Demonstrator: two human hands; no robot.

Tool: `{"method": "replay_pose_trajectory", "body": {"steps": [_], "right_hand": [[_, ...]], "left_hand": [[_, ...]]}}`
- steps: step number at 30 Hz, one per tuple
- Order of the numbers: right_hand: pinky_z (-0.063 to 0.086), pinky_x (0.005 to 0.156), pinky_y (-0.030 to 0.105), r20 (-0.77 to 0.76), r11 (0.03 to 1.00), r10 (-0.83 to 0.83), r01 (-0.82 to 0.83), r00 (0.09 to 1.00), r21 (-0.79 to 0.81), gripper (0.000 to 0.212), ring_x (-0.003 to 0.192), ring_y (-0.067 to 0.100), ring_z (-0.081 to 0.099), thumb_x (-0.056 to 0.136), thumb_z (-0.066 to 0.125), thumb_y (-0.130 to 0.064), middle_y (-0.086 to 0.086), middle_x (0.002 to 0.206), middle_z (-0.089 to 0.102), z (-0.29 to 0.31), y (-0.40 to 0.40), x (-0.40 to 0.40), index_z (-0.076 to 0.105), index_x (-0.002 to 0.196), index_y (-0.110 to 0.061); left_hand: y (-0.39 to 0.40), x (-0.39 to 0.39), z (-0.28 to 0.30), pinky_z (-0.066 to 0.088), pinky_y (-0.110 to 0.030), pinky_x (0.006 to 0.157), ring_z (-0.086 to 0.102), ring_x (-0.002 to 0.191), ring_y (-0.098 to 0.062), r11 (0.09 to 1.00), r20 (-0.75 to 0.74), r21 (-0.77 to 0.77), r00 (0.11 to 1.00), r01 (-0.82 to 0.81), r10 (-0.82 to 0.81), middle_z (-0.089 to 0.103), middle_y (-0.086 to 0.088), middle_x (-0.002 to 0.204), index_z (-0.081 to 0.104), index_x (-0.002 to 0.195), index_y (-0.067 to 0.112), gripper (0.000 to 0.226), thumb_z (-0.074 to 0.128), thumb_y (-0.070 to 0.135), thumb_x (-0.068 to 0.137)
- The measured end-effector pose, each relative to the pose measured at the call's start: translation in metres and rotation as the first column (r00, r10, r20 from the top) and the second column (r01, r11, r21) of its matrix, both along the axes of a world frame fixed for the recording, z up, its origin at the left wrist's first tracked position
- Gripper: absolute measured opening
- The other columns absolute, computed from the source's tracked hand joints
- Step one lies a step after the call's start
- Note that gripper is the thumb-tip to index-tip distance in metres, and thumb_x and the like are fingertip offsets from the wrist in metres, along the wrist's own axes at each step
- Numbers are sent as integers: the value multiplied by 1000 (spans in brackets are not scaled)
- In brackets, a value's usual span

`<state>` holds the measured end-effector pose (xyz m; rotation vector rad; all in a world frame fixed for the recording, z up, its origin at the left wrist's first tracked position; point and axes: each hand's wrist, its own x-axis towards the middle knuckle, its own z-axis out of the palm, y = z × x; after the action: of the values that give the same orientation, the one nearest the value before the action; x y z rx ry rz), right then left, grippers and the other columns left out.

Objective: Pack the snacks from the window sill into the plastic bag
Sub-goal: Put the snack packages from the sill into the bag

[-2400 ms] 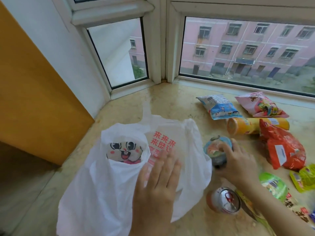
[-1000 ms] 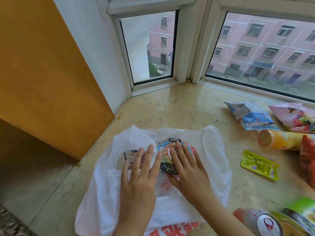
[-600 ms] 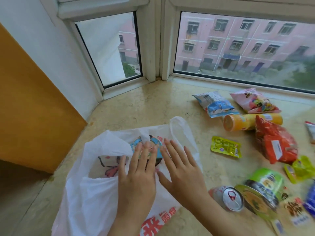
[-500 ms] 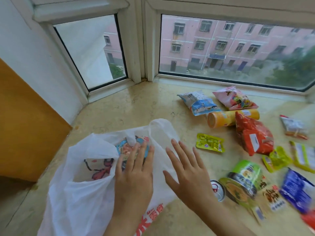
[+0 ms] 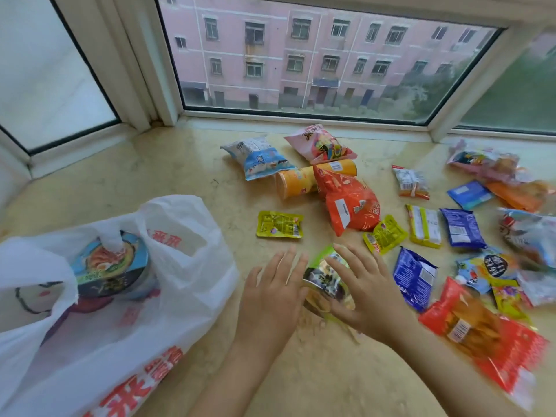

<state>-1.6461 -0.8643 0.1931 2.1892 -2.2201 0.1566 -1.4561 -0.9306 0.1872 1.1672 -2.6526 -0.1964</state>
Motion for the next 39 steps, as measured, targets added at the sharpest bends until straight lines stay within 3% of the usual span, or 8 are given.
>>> {"method": "replay_pose_trajectory", "body": {"steps": [4, 8, 13, 19, 23, 27, 31, 39], "right_hand": [[25, 109, 59, -50, 958, 176, -159, 983, 239, 92, 139, 27, 34, 59, 53, -56, 2, 150, 38, -13, 4, -25, 36, 144, -26], [36, 102, 58, -128, 939, 249, -206, 960, 276, 116, 133, 28, 45, 41, 84, -29, 1, 147, 44, -23, -4, -24, 33, 145, -26], [39, 100, 59, -139, 930, 349, -324, 927, 176, 108, 129, 30, 49, 50, 86, -24, 0, 146, 45, -37, -15, -18, 36, 145, -30], [33, 103, 63, -138, 916, 382, -355, 914, 186, 111, 129, 32, 48, 44, 89, -34, 0, 142, 49, -43, -22, -16, 38, 143, -28], [26, 103, 63, -129, 927, 375, -367, 918, 83, 95, 120, 32, 55, 51, 85, -39, 1, 133, 55, -45, -25, -12, 45, 136, -25], [34, 103, 59, 25, 965, 257, -255, 966, -60, 105, 114, 32, 58, 42, 87, -47, 2, 129, 57, -30, -30, 9, 42, 133, -21], [45, 96, 53, 262, 949, 245, -176, 933, -260, 101, 119, 34, 52, 46, 88, -39, 9, 134, 53, 9, -51, 40, 42, 133, -15], [36, 87, 3, 697, 941, 322, -140, 641, -307, 115, 113, 4, 51, 41, 89, -30, -22, 130, 46, 71, -87, 158, 29, 139, -36]], "left_hand": [[10, -4, -5, 53, -47, 81, 58, 119, -20, 983, 131, 122, 984, -139, 122, 58, -1, 133, 59, 129, 21, 64, 39, 58, 82], [16, 4, -11, 49, -39, 85, 49, 126, -18, 938, 270, 209, 938, -278, 218, 42, 8, 147, 37, 143, 34, 72, 53, 61, 78], [16, 12, -17, 43, -24, 42, 60, 73, -12, 945, 143, 163, 955, -282, 261, 60, 12, 95, 62, 107, 30, 50, 79, 41, 61], [15, 19, -15, 40, -23, 45, 58, 82, -12, 940, 188, 155, 943, -305, 275, 57, 13, 101, 60, 106, 34, 39, 75, 42, 71], [15, 29, -11, 41, -22, 39, 61, 79, -13, 958, 194, 111, 951, -265, 241, 61, 10, 99, 64, 102, 31, 60, 87, 40, 48], [10, 42, -8, 49, -26, 49, 67, 87, -14, 978, 138, 27, 969, -209, 203, 68, 7, 103, 69, 108, 24, 78, 87, 56, 39], [-3, 71, 1, 53, -29, 66, 65, 100, -15, 962, 58, -87, 963, -258, 264, 68, 4, 112, 68, 113, 22, 67, 59, 68, 65], [-31, 183, 21, 47, -46, 91, 58, 118, -22, 872, 121, -199, 872, -447, 474, 63, -4, 127, 60, 124, 17, 47, 47, 42, 86]]}}
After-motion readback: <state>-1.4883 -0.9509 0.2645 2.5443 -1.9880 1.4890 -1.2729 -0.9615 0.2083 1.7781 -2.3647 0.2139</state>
